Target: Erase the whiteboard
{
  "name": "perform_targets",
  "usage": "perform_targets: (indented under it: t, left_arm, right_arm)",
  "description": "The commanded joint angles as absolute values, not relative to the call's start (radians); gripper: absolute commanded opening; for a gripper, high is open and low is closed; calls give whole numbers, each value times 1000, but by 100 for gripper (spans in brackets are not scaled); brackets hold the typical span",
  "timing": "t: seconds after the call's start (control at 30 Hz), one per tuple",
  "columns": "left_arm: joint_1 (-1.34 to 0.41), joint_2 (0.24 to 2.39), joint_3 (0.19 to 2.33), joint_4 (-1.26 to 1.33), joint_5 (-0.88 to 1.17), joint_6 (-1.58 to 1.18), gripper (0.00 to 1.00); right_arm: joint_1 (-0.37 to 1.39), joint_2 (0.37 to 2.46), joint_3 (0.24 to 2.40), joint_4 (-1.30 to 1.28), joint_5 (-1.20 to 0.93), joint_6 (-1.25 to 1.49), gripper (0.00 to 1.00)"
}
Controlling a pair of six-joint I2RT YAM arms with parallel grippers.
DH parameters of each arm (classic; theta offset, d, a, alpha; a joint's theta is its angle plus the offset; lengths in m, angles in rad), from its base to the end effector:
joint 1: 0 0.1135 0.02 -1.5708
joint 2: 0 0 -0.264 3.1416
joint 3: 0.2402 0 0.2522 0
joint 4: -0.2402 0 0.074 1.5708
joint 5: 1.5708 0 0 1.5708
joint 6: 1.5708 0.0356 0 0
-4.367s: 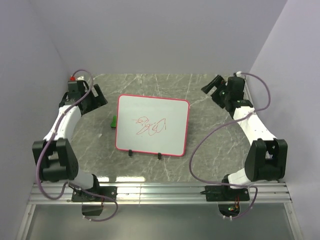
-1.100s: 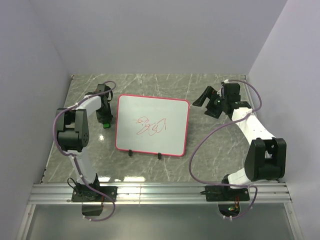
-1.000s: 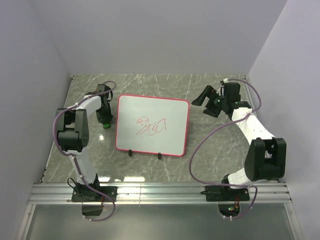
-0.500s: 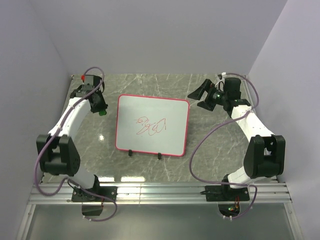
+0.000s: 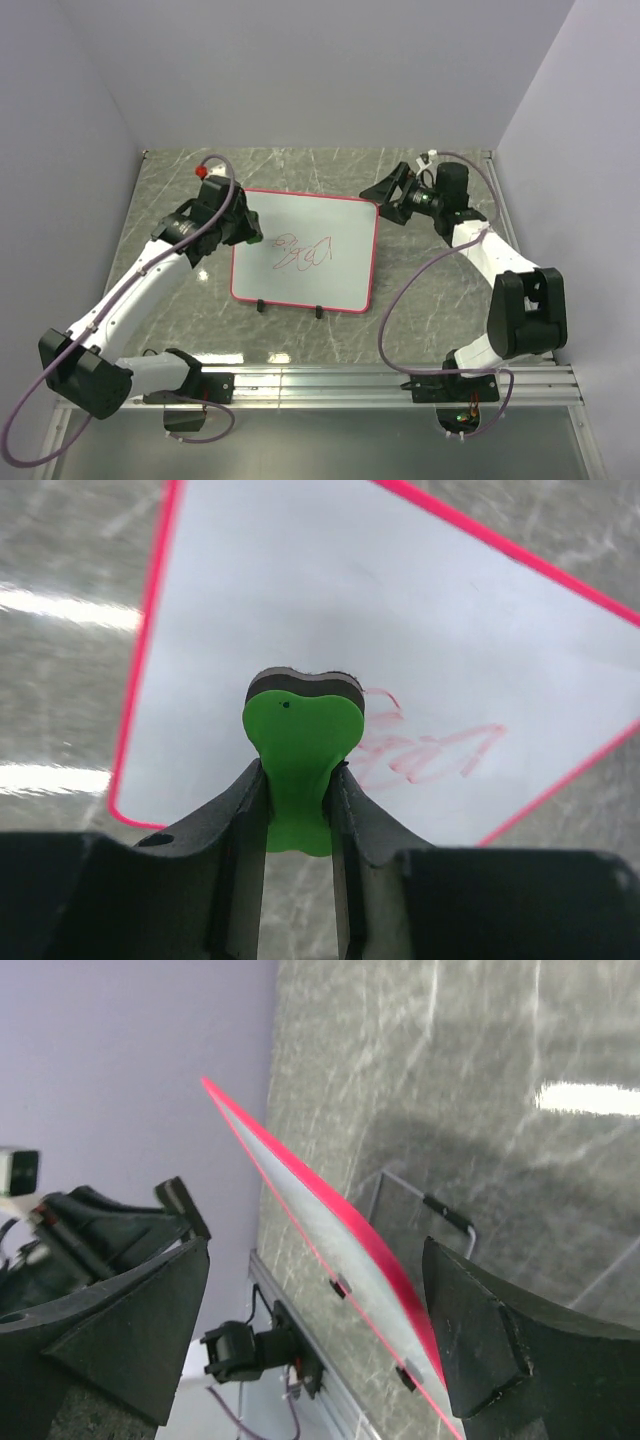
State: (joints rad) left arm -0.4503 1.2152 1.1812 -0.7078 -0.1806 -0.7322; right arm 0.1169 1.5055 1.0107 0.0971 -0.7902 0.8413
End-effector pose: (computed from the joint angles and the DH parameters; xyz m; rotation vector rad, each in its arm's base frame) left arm 0.2327 -0.1054 0.3390 -0.4190 2.2927 -0.3961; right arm 0.3329 0.0646 0.2751 0.1937 2.1026 1.3764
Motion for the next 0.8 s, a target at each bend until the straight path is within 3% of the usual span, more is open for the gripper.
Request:
perform_targets:
  t: [0.0, 0.13, 0.3, 0.37, 0.5, 0.77]
  left_arm:
    - [-529, 1187, 1219, -729, -205, -844, 0]
    - [-627, 1229, 1279, -736, -232, -880, 0]
    - [-756, 1353, 1347, -701, -258, -894, 0]
    - [-787, 1411, 1374, -669, -264, -896, 0]
    - [-865, 1483, 1376, -551, -252, -861, 0]
    - [-923, 1594, 1379, -404, -239, -763, 0]
  right_arm:
    - [129, 1473, 933, 244, -818, 913, 93]
    - [129, 1453, 856, 256, -813, 899, 87]
    - [138, 1431, 824, 217, -805, 855, 72]
    - [143, 1428, 825, 198, -802, 824, 62]
    - [152, 1399, 834, 123, -773, 766, 53]
    - [164, 1373, 821, 84, -732, 724, 47]
